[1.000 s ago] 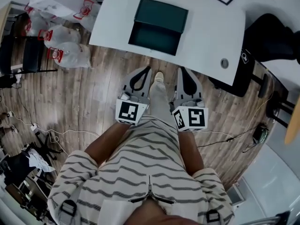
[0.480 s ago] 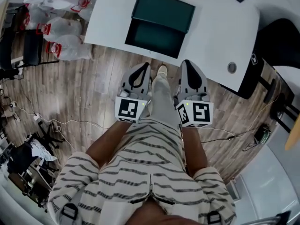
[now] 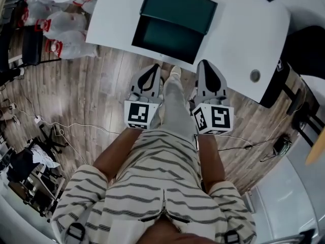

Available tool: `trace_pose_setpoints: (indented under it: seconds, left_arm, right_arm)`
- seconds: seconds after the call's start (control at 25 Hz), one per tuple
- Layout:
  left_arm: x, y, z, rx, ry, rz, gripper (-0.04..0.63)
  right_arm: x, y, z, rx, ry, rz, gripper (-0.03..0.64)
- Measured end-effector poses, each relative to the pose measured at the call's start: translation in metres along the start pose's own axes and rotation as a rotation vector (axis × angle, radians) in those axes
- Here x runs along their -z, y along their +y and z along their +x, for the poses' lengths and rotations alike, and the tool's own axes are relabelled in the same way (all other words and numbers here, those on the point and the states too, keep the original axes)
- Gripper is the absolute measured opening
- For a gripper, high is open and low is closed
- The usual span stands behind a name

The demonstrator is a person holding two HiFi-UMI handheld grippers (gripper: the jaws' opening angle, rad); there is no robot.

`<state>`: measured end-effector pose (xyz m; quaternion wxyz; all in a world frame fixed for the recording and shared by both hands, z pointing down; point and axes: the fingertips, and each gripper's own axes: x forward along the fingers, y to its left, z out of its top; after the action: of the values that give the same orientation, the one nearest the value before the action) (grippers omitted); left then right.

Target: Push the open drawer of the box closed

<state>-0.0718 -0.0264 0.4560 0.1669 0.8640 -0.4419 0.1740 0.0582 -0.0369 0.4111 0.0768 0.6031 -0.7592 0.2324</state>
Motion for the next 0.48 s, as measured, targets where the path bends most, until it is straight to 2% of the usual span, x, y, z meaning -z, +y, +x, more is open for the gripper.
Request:
trace_pose_setpoints:
  seconds: [0.48]
  left_arm:
    - [0.024, 0.006, 0.021, -0.029, 0.043, -0.002, -0.005]
  right_arm:
    - [0.009, -0.027, 0.033, -0.001, 0.042, 0.002, 0.011]
